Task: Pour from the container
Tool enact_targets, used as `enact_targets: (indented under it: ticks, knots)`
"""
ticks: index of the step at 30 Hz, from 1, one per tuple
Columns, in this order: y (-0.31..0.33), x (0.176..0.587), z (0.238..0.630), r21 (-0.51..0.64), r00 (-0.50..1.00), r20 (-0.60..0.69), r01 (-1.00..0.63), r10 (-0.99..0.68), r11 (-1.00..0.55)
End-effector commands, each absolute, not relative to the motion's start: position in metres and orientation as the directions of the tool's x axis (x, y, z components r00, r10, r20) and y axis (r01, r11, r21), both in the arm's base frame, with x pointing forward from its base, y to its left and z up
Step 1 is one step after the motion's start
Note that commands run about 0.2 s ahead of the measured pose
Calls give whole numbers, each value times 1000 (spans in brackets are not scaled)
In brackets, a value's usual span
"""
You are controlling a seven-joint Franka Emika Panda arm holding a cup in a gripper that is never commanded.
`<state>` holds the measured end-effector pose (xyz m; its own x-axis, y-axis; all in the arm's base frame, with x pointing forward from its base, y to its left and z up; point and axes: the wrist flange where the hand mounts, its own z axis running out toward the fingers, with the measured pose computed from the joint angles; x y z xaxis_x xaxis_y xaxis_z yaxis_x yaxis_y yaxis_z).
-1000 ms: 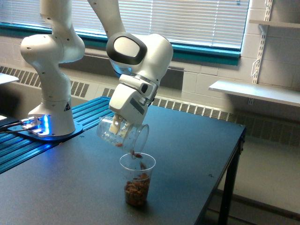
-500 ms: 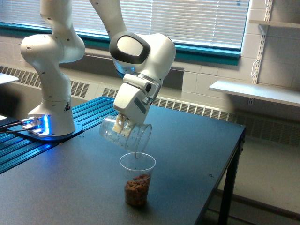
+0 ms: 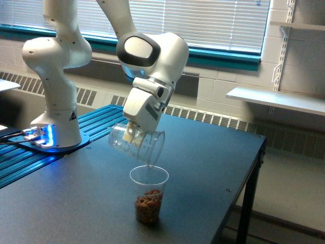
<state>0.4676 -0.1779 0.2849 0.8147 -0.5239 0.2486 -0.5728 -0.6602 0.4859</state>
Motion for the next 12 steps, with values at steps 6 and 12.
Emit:
enact_targets:
  ticks: [6, 12]
  knots:
    - [-194, 457, 307, 429, 799, 274, -600, -536, -675]
    - [-197, 454, 311, 424, 796, 277, -604, -538, -675]
